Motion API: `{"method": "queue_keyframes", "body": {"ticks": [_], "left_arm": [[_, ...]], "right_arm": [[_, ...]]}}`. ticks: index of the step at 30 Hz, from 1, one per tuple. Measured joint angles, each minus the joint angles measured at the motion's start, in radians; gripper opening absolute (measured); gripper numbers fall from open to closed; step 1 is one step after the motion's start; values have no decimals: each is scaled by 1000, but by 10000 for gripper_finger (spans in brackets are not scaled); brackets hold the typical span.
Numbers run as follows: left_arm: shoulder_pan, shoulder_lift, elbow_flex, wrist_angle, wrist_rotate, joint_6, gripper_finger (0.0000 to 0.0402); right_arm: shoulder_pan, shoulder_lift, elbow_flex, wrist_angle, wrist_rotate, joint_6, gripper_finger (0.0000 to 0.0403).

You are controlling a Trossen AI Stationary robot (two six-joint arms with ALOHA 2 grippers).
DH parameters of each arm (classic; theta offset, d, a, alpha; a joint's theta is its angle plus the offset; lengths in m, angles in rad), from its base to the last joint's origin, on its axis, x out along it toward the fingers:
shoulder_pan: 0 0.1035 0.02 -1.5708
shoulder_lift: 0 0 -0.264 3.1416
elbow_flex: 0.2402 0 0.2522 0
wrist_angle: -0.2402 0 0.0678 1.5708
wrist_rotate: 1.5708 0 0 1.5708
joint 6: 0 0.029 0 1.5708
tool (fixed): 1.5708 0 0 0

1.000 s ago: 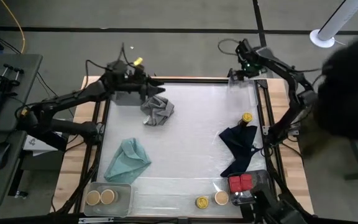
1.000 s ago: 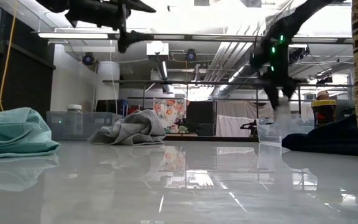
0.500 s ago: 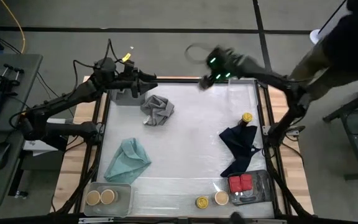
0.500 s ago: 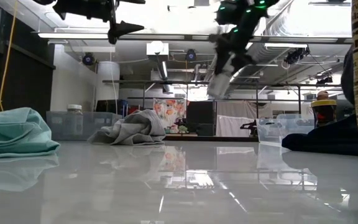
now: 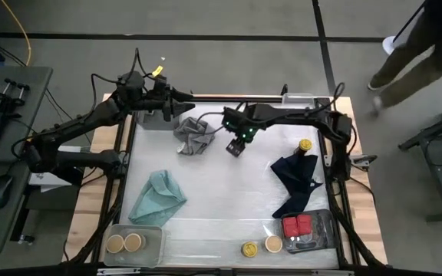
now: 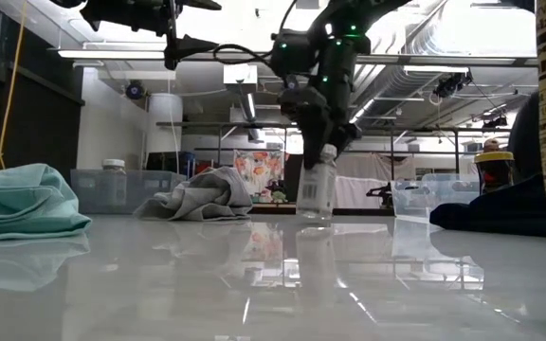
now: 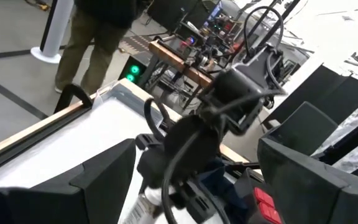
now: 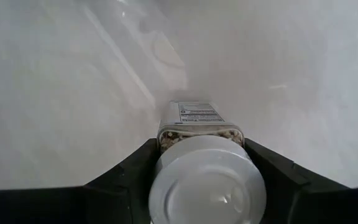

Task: Sort spices by type
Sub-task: Put the white seasoning bottle into the top black bin

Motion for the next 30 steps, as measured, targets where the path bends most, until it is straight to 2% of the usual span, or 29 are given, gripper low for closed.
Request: {"method": "queue_keyframes", "body": {"ticks": [8,14,18,21,24,27,30], "left_arm": [[-1,0,0,1,0,0,323],[-1,0,0,1,0,0,323],[-1,0,0,1,0,0,323],[-2,0,0,1,0,-5,323],[-16,14,0,5,-1,-55,323],[-52,71,0,5,-3,-77,323],[-105,156,17,6,-4,-25,323]], "right_arm": [[14,22,2,34,9,0,197],[13,22,30,74,-11,0,271],[13,22,91,58,-12,-49,286],[7,22,175,4,9,-110,288],[-6,22,271,-123,75,-174,289],[-27,10,348,-244,161,-228,290],[-57,-37,373,-326,220,-249,290]]}}
